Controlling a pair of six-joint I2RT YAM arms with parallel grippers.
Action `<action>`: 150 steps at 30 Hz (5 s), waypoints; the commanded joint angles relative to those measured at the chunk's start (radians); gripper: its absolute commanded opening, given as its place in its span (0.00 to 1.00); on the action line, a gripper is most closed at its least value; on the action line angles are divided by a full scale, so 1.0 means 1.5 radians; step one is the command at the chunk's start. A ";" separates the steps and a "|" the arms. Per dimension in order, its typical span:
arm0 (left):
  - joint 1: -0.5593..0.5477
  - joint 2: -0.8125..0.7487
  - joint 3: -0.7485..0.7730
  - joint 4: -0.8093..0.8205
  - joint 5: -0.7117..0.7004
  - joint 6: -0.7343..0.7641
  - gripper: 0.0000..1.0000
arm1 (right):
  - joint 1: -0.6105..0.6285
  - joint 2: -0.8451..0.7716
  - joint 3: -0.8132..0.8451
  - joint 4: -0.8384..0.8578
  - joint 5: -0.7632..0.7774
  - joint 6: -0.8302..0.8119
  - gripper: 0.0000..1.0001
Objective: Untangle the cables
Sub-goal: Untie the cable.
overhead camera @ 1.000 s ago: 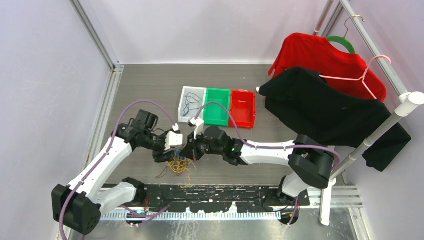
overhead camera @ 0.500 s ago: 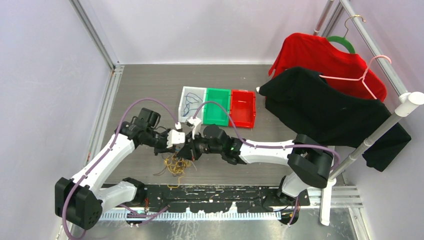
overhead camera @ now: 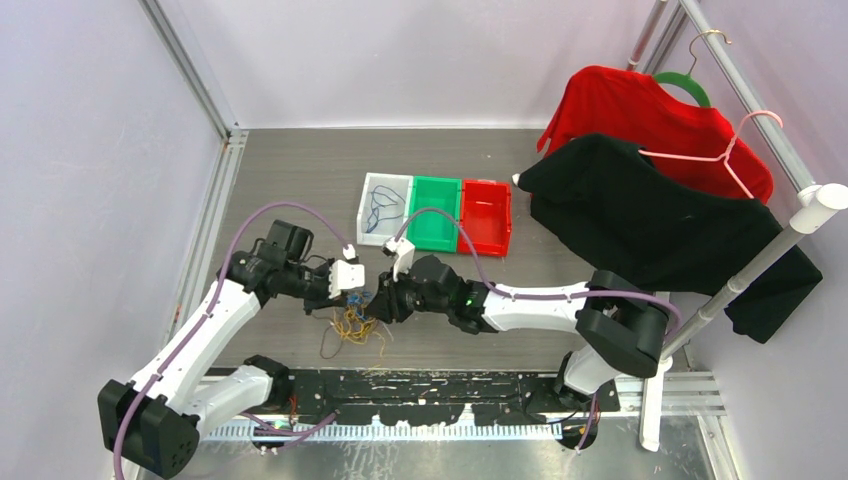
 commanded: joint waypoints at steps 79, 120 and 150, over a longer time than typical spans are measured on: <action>-0.106 0.233 0.339 -0.113 -0.073 -0.084 0.79 | -0.097 -0.369 -0.001 -0.165 0.068 0.014 0.07; -0.072 0.220 0.142 0.001 -0.125 -0.180 0.51 | 0.036 -0.252 -0.030 -0.259 0.090 -0.064 0.64; -0.013 0.309 0.004 0.195 -0.276 -0.145 0.02 | 0.152 -0.035 0.115 -0.321 0.344 -0.188 0.01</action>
